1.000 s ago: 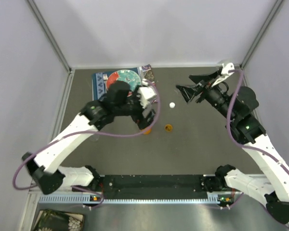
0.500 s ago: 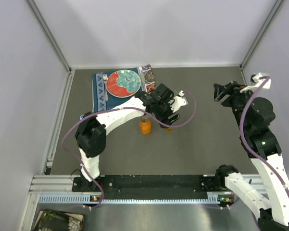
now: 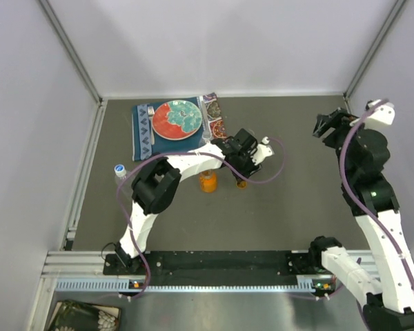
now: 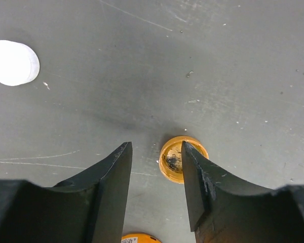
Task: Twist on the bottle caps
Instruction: Pick up the bottle cap from the center of the board.
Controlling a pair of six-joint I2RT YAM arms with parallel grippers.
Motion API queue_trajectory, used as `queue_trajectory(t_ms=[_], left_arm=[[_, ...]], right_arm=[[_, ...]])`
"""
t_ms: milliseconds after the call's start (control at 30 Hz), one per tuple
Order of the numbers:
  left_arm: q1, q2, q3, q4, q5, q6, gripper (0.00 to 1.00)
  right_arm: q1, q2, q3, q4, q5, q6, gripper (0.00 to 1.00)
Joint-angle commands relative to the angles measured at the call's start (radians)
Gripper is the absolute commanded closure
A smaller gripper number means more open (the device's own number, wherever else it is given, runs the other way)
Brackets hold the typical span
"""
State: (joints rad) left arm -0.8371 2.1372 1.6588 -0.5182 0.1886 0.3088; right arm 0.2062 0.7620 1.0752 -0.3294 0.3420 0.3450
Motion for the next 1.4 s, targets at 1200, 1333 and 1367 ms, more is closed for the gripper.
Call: queue_trajectory(t_ms=[1200, 1333, 1367], left_arm=[[0.021, -0.068, -0.111, 0.104, -0.005, 0.084, 0.55], [0.020, -0.046, -0.102, 0.110, -0.002, 0.084, 0.55], [0.020, -0.043, -0.103, 0.110, 0.000, 0.084, 0.55]], right_arm=[[-0.036, 0.152, -0.035, 0.116, -0.330, 0.155, 0.28], [-0.036, 0.154, -0.034, 0.122, -0.337, 0.157, 0.28], [-0.036, 0.155, -0.034, 0.125, -0.339, 0.157, 0.28]])
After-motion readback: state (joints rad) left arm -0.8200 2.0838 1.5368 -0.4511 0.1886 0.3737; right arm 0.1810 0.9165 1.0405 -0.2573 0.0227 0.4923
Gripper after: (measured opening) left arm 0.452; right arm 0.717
